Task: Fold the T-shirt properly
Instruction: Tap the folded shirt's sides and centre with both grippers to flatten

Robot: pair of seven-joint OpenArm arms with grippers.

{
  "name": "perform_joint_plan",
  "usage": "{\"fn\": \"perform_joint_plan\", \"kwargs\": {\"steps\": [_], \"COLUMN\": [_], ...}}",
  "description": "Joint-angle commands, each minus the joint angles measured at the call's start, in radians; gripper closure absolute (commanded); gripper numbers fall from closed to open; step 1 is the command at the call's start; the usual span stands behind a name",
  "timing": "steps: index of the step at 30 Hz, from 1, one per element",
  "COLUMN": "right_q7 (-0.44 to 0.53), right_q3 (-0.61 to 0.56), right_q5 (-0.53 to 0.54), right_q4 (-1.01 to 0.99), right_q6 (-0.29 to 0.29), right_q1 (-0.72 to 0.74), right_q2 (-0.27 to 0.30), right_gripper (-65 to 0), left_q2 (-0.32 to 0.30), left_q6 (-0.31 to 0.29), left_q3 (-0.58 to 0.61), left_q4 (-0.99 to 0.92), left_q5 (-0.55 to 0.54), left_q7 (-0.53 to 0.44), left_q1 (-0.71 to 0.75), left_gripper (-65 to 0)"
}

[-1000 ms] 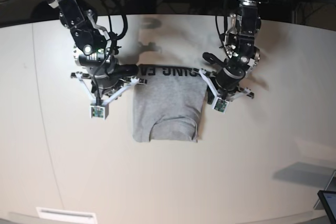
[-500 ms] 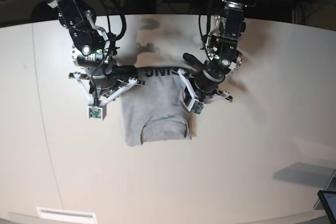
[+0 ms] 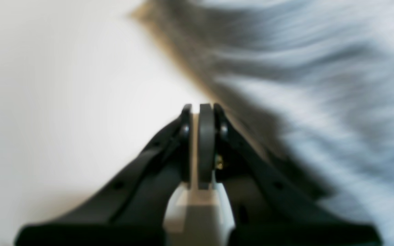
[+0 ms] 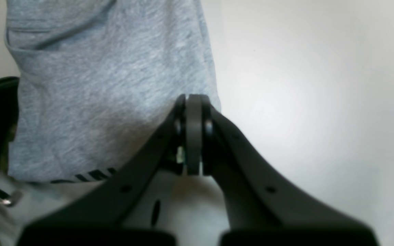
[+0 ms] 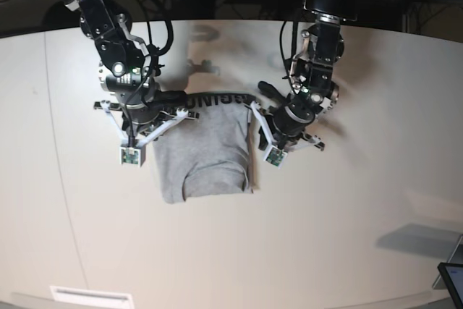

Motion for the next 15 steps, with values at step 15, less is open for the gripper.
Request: {"fn": "perform_joint_plan", "kwargs": {"steps": [15], "right_q7": [0.044], "right_q3": [-0.140], "right_q5": [-0.004], "right_q4": [0.011], "right_q6": [0.045], "right_q1": [0.094], "right_q2": [-0.042], "right_gripper": [0.0], "left_q2": [-0.066], "left_q6": [-0.027], "left_q3": [-0.186], "left_q4": [0.381], "left_q5": [0.002], "left_q7": [-0.009], "left_q1": [0.183], "left_gripper": [-3.5]}}
